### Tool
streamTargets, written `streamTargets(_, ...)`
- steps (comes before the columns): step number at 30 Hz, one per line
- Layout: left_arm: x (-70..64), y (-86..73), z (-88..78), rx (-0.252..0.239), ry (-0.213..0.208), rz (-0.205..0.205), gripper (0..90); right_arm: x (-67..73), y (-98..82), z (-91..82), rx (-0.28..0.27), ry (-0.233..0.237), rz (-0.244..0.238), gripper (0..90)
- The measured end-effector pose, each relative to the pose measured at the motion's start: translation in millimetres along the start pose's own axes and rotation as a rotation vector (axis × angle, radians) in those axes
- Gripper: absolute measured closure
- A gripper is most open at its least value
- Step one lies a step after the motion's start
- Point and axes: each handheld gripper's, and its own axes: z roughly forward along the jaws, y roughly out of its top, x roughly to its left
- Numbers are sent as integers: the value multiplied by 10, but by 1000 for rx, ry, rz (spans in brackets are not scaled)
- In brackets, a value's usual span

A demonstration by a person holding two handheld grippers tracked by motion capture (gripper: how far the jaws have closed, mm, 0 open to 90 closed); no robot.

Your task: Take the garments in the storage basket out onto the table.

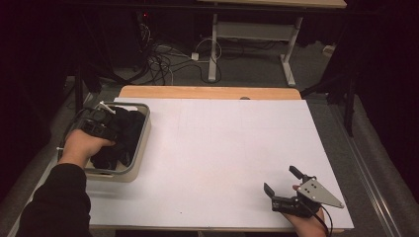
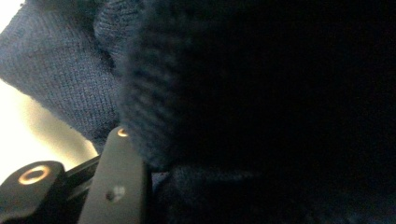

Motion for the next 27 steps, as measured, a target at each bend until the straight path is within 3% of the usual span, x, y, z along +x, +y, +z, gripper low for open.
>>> streamTargets(6,22,-8,-98,56,-22,-8,549,-1,13,-23,-6,0,-3,10)
streamTargets(9,19,-6,-161,93,-22,7,548,1,17,-29,-7,0,-1,10)
streamTargets(10,-1,3,-196,119,-10,30,546,1,19,-30,-9,1,-2,11)
streamTargets(17,-33,37,-259,178,-19,29,546,4,20,-30,-9,2,-2,10)
streamTargets(20,-40,58,-301,228,-30,23,546,3,16,-30,-7,3,-1,10)
streamTargets(27,-57,101,-363,273,-32,5,546,3,13,-30,-6,4,-3,10)
